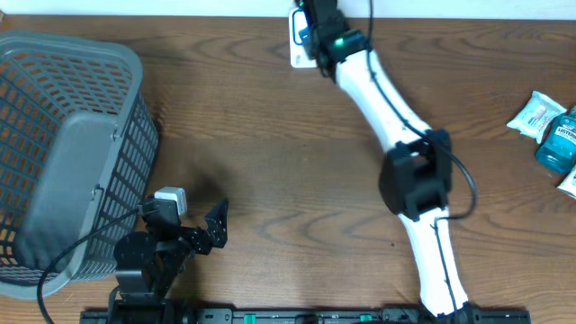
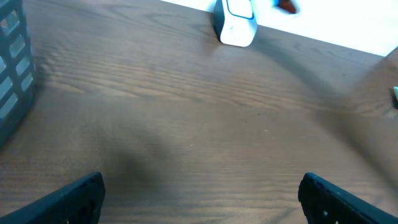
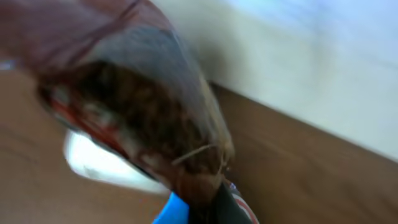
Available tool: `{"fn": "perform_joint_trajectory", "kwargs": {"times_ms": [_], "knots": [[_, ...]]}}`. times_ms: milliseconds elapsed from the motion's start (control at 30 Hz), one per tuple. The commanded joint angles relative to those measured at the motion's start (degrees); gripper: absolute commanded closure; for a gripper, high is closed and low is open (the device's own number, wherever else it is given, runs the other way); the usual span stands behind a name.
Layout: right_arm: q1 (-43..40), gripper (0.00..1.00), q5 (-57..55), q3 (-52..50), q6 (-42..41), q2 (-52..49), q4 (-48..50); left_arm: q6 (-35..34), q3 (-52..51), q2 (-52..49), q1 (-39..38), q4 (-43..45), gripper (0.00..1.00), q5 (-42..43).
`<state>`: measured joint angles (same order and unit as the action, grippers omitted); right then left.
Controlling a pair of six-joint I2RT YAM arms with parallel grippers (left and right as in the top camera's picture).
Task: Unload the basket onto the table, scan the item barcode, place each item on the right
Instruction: 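Carry the candy bar right and release it at the right table edge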
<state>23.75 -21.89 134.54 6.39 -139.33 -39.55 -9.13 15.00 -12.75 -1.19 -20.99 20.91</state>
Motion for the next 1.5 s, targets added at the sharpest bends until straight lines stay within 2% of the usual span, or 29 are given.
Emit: {"fn": "perform_joint_trajectory", "kwargs": {"times_ms": [0,233,333,400,467,567,800,900,1100,1133,1167,1200,1233,1333,1467], "knots": [[-3.5,0.99,-7.5,2.6,-6.2,10.4,-9.3,0.5,0.2,0.2,-0.1,0.0,0.01,0.5],[-15.7,0.99,-8.0,2.5,-18.1,14.8,-37.2,0.5,0.2,0.2,-0.1,0.0,0.00,0.5],[-22.2,0.99,-7.7,-0.1,-22.2,14.5,-43.8,0.5,0.2,0.2,-0.1,0.0,0.01,0.5],[-25.9,0.99,-7.5,-3.4,-24.5,14.5,-44.9,0.5,0.2,0.2,-0.1,0.0,0.01,0.5],[-30.0,0.99,-7.5,-9.4,-25.3,14.5,-44.0,0.5,0.2,0.2,-0.1,0.0,0.01,0.5],[-34.4,0.99,-7.3,-20.2,-30.6,14.5,-38.7,0.5,0.2,0.2,-0.1,0.0,0.01,0.5],[-40.0,0.99,-7.4,-38.7,-32.8,14.5,-24.9,0.5,0.2,0.2,-0.1,0.0,0.01,0.5],[-42.8,0.99,-7.4,-40.9,-32.6,14.5,-21.4,0.5,0.2,0.2,-0.1,0.0,0.01,0.5],[-47.2,0.97,-7.8,-39.5,-30.4,14.6,-21.1,0.5,0.2,0.2,-0.1,0.0,0.01,0.5],[-48.2,0.92,-7.3,-38.2,-29.9,14.7,-21.9,0.5,0.2,0.2,-0.1,0.0,0.01,0.5],[-48.9,0.82,-6.1,-36.9,-29.9,15.0,-22.9,0.5,0.2,0.2,-0.1,0.0,0.00,0.5],[-49.5,0.34,-3.8,-35.3,-29.6,15.3,-23.9,0.5,0.2,0.2,-0.1,0.0,0.01,0.5],[-50.1,0.01,-0.5,-33.2,-27.9,15.8,-25.0,0.5,0.2,0.2,-0.1,0.0,0.01,0.5],[-50.2,0.01,6.7,-27.5,-24.3,18.2,-28.0,0.5,0.2,0.2,-0.1,0.0,0.01,0.5],[-49.2,0.01,10.1,-23.5,-24.1,25.2,-30.1,0.5,0.2,0.2,-0.1,0.0,0.01,0.5]]}}
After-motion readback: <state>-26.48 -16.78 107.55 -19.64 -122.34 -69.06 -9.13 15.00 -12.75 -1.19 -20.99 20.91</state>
